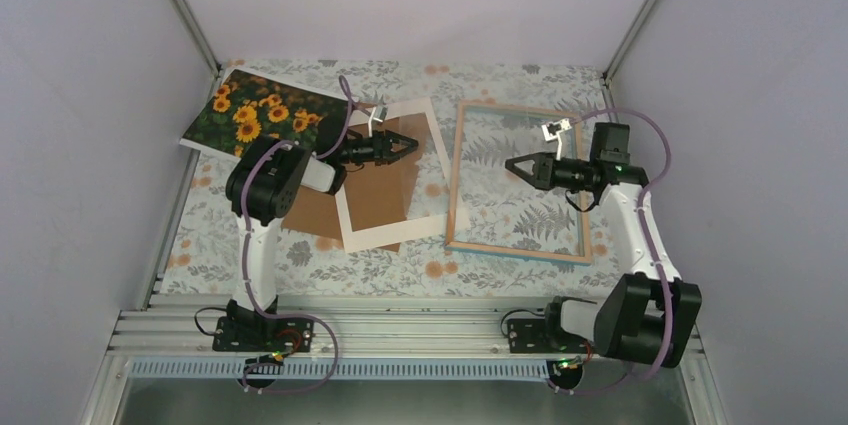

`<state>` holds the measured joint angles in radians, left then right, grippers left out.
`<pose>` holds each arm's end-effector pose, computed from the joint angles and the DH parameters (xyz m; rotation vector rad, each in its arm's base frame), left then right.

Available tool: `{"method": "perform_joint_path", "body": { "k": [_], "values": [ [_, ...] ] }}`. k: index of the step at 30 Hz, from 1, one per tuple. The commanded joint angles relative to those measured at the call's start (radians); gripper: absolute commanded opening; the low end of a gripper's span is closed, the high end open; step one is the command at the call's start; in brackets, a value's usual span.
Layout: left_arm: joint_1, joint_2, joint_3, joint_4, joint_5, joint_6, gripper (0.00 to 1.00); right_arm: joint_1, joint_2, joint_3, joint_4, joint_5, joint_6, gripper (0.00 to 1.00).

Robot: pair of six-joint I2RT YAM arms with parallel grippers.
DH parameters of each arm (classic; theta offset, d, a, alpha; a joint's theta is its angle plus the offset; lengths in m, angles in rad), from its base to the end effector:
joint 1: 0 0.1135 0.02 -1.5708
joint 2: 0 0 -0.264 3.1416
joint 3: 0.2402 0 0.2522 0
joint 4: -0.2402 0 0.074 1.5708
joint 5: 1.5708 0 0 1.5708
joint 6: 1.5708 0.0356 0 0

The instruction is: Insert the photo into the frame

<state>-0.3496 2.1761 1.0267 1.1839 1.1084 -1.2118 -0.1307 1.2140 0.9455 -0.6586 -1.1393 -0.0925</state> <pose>0.3790 -0.1721 0.1347 0.2745 1.9667 -1.9533 0.2355 0.0017 0.2826 -0.4079 2.1061 1.2574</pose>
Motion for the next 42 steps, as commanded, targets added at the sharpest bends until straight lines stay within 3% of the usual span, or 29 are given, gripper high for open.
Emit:
{"method": "perform_joint_path", "body": {
  "k": [1,3,5,8,11,15,21,22,26,27,29,33,37,42],
  "values": [
    [-0.015,-0.032,0.02,0.042,0.036,0.049,0.28,-0.06,0.059,-0.049,-0.005,-0.031,0.006,0.12],
    [-0.016,-0.033,0.028,-0.008,0.051,0.087,0.15,-0.081,0.078,-0.049,-0.003,-0.033,0.013,0.21],
    [-0.016,-0.032,0.038,-0.055,0.066,0.121,0.04,-0.088,0.096,-0.047,0.0,-0.032,0.017,0.37],
    [-0.013,-0.036,0.043,-0.124,0.091,0.163,0.02,-0.098,0.121,-0.052,0.024,-0.03,0.059,0.68],
    [-0.007,-0.05,0.028,-0.138,0.111,0.182,0.02,-0.105,0.155,-0.045,0.061,-0.045,0.094,0.77],
    [-0.006,-0.049,0.03,-0.147,0.164,0.192,0.02,-0.109,0.236,-0.004,0.112,-0.06,0.143,0.78],
    [-0.011,-0.067,0.035,-0.248,0.188,0.27,0.02,-0.114,0.376,0.119,0.094,-0.03,0.141,0.67],
    [-0.014,-0.072,0.038,-0.28,0.183,0.292,0.02,-0.113,0.395,0.136,0.082,-0.021,0.132,0.61],
    [-0.039,-0.09,0.095,-0.543,0.123,0.471,0.06,-0.115,0.458,0.204,-0.01,0.046,0.046,0.08],
    [-0.05,-0.093,0.134,-0.659,0.101,0.548,0.1,-0.118,0.487,0.227,-0.049,0.069,0.01,0.04],
    [-0.073,-0.091,0.214,-0.862,0.05,0.687,0.16,-0.133,0.54,0.27,-0.126,0.114,-0.055,0.04],
    [-0.114,-0.078,0.305,-1.073,-0.065,0.845,0.39,-0.187,0.602,0.308,-0.235,0.154,-0.169,0.04],
    [-0.124,-0.05,0.353,-1.184,-0.151,0.918,0.64,-0.228,0.652,0.321,-0.261,0.186,-0.232,0.04],
    [-0.124,-0.054,0.388,-1.292,-0.238,1.007,0.86,-0.26,0.709,0.323,-0.258,0.219,-0.261,0.04]
  ]
}}
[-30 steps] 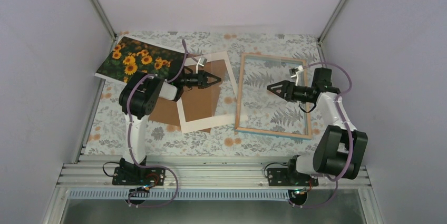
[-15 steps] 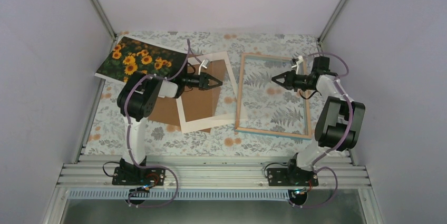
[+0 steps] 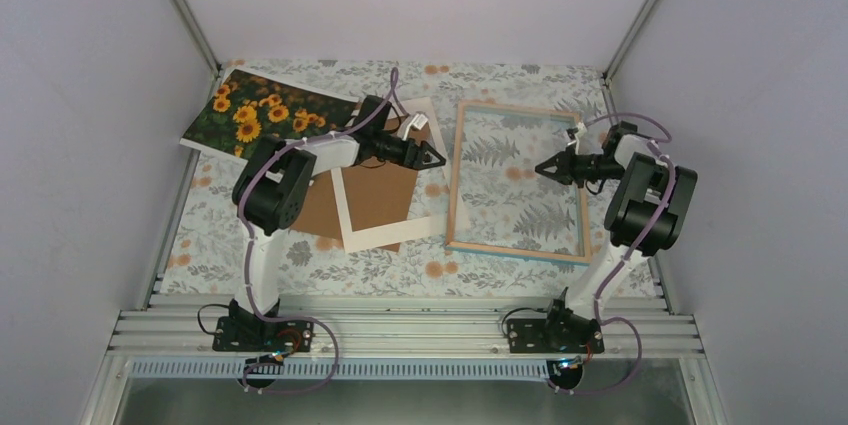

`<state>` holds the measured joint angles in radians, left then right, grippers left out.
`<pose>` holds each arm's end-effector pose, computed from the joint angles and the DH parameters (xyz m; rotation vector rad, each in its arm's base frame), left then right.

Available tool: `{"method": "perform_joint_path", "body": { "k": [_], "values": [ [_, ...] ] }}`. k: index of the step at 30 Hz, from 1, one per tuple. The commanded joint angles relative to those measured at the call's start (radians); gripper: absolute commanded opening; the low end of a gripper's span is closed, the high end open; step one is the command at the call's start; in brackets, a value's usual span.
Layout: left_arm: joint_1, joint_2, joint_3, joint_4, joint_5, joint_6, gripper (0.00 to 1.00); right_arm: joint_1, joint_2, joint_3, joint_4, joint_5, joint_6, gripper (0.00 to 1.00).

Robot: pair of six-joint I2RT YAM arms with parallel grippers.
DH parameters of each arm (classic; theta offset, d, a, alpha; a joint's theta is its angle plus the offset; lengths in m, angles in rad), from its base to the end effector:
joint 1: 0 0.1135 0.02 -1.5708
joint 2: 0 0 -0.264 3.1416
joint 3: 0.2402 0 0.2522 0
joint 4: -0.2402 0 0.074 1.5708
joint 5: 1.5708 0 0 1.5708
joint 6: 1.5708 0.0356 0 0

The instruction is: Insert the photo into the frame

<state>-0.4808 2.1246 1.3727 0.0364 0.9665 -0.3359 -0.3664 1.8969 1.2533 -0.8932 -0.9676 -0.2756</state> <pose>0.3853 -0.2340 0.1527 0.7122 2.2448 -1.5176 0.3277 -0.0943 0.1704 0.0922 2.5258 1.2466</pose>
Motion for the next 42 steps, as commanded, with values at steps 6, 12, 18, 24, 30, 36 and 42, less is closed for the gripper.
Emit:
{"method": "perform_joint_path", "body": {
  "k": [6,12,18,24,30,36,42],
  "values": [
    [0.011,-0.048,0.014,-0.178,-0.157,0.188,1.0,-0.054,0.031,-0.036,0.055,0.064,-0.027,0.04],
    [0.015,-0.075,-0.01,-0.196,-0.189,0.218,1.0,-0.102,0.04,-0.056,0.101,0.078,-0.003,0.04],
    [0.015,-0.065,0.004,-0.211,-0.191,0.229,1.0,-0.132,0.068,-0.048,0.082,0.096,-0.021,0.04],
    [0.016,-0.048,0.015,-0.216,-0.177,0.22,1.0,-0.133,0.067,-0.033,0.034,0.139,-0.065,0.04],
    [0.018,-0.045,0.017,-0.214,-0.173,0.214,1.0,-0.145,0.051,-0.014,0.011,0.191,-0.076,0.04],
    [0.02,-0.044,0.016,-0.212,-0.172,0.21,1.0,-0.158,0.052,-0.006,0.003,0.216,-0.063,0.04],
    [0.024,-0.043,0.011,-0.207,-0.171,0.206,1.0,-0.166,0.057,-0.005,0.001,0.225,-0.062,0.04]
  ]
}}
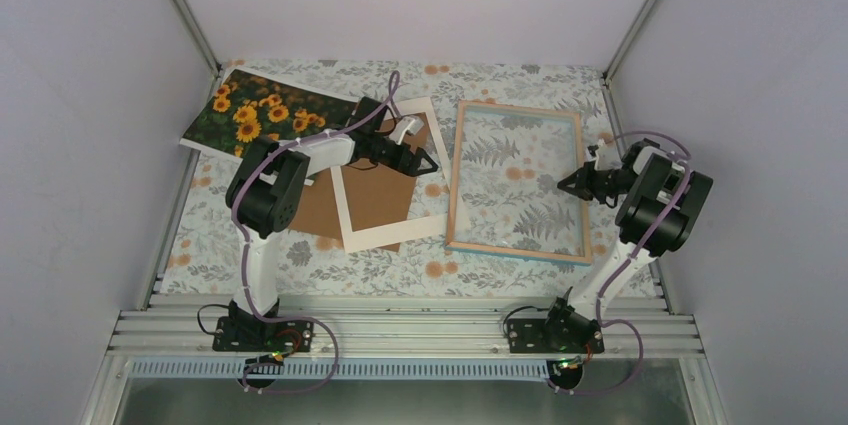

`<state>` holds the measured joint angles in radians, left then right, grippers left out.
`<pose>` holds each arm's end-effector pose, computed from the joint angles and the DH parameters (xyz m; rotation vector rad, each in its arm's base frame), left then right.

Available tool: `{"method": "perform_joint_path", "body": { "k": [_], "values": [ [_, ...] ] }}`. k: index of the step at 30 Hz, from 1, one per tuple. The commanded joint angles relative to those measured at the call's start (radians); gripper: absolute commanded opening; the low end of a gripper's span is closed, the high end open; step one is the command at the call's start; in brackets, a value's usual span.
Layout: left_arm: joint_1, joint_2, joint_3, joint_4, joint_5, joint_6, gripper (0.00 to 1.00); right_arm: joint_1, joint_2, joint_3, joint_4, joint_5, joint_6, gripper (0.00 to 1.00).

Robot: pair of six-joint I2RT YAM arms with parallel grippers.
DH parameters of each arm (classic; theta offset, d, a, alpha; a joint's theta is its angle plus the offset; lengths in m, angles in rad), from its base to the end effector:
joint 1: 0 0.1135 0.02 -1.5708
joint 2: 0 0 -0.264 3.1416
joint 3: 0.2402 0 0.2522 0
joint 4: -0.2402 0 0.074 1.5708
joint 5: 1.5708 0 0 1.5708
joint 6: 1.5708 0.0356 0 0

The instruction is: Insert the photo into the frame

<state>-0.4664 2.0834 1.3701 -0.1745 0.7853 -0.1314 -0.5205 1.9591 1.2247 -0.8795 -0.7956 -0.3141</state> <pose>0.3786 -0.2188 0.1517 0.7632 2.3530 -1.2248 0.3056 -0.1459 0.1394 0.2985 2.6480 1.0469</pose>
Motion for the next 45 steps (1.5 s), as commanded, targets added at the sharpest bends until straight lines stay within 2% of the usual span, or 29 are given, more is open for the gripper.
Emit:
{"method": "perform_joint_path", "body": {
  "k": [1,23,34,45],
  "values": [
    [0.009,-0.002,0.014,0.005,0.011,0.001,1.0,-0.013,-0.005,0.024,-0.012,0.053,-0.025,0.04],
    [0.009,0.023,0.022,0.008,0.022,-0.007,1.0,-0.009,0.015,0.043,-0.093,0.071,-0.065,0.04],
    [0.009,0.035,0.03,0.004,0.011,0.005,0.99,-0.009,0.036,0.067,-0.174,-0.097,-0.034,0.04],
    [-0.022,0.039,0.052,-0.045,-0.082,0.101,0.9,0.002,0.097,0.062,-0.137,-0.122,0.016,0.04]
  ]
}}
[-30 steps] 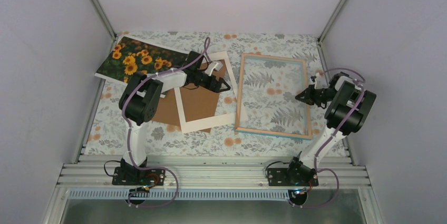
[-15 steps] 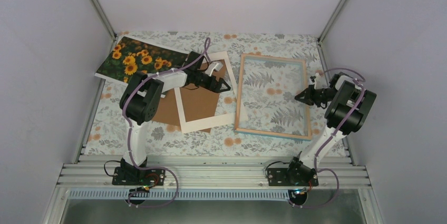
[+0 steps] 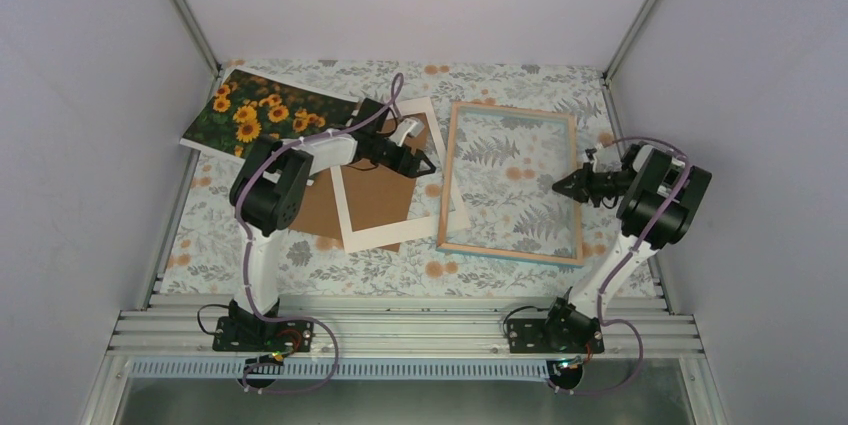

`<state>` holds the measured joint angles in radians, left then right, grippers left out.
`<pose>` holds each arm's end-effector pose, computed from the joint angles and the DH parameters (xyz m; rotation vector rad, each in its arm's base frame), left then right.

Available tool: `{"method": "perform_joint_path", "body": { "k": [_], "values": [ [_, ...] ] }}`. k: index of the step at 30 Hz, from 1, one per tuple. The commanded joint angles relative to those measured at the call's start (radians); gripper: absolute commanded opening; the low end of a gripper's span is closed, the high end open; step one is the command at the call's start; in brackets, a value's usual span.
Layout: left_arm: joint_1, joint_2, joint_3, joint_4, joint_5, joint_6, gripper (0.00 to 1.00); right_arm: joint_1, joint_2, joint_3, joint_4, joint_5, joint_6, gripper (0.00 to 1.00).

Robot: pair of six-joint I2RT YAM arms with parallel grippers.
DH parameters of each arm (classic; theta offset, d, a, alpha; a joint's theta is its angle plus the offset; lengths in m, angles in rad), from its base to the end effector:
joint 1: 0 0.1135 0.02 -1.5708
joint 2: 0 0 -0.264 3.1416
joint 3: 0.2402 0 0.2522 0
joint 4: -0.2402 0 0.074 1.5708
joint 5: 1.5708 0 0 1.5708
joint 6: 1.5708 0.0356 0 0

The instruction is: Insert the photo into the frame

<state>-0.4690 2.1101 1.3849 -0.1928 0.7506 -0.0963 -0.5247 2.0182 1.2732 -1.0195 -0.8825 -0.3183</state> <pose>0.3810 -0.2203 0.1430 0.7836 2.3732 -1.1711 0.3049 -0.1447 0.1347 0.3969 2.6427 1.2566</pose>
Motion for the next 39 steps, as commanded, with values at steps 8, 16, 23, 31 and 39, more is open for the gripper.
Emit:
{"method": "perform_joint_path", "body": {
  "k": [8,16,23,31,39],
  "values": [
    [-0.049,0.022,0.049,-0.053,-0.143,0.104,0.87,0.006,0.053,0.034,-0.015,-0.008,0.015,0.04],
    [-0.072,0.063,0.113,-0.067,-0.188,0.122,0.84,0.006,0.047,0.032,-0.019,0.037,-0.006,0.04],
    [-0.092,0.108,0.171,-0.093,-0.237,0.153,0.81,0.006,0.064,0.04,-0.086,-0.097,-0.055,0.04],
    [-0.094,0.174,0.242,-0.131,-0.339,0.159,0.77,0.006,0.059,0.059,-0.094,-0.116,-0.041,0.04],
    [-0.089,0.236,0.313,-0.174,-0.443,0.144,0.67,0.035,0.113,0.066,-0.059,-0.158,0.009,0.04]
  ]
}}
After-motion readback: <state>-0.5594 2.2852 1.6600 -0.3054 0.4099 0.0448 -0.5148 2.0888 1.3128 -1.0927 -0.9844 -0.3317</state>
